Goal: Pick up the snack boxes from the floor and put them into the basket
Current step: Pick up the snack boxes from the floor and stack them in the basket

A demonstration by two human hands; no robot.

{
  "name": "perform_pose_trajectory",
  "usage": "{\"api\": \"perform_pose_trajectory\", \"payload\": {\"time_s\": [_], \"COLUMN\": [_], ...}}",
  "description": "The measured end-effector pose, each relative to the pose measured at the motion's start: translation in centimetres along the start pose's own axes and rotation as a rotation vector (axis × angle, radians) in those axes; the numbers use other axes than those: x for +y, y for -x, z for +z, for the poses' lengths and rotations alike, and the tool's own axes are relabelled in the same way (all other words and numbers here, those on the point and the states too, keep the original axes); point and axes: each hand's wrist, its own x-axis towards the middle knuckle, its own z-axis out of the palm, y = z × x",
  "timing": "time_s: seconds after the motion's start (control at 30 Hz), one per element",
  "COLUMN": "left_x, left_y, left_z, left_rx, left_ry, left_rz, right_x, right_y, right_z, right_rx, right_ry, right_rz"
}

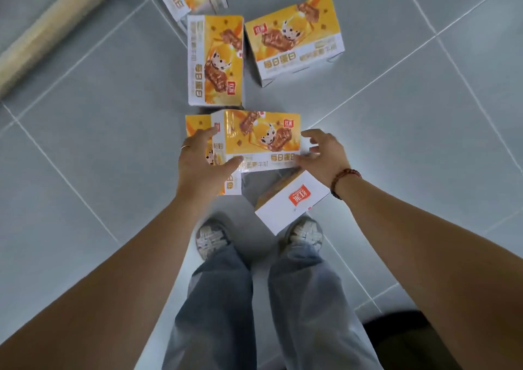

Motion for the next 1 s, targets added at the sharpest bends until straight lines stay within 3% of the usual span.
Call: {"api": "perform_pose_trajectory", "payload": {"time_s": [0.23, 0.43, 0.53, 0.77, 1.0], "left_x": [-4.4, -7.5, -8.4, -8.6, -5.4], "left_y": [-6.4, -8.1, -8.3, -8.3, -2.8], "left_z": [6.9, 9.4, 9.7, 8.4, 0.2], "left_rx": [-0.087, -0.055, -0.039, -0.084, -0.043], "left_ry": [-0.173, -0.260, -0.296, -0.283, -0.232], "left_rz": [0.076, 0.204, 0.236, 0.229, 0.324], "right_x": [4.0, 6.0, 7.0, 5.8, -2.4], "right_y": [-8.6, -14.3, -15.3, -13.1, -3.8], "right_z": [3.9, 7.1, 8.2, 7.9, 2.6], "right_rx": [-0.066, -0.200, -0.222, -0.124, 0.026], "right_ry": [0.077, 0.170, 0.098, 0.094, 0.194], "right_rz": [0.001, 0.015, -0.010, -0.044, -0.164]}}
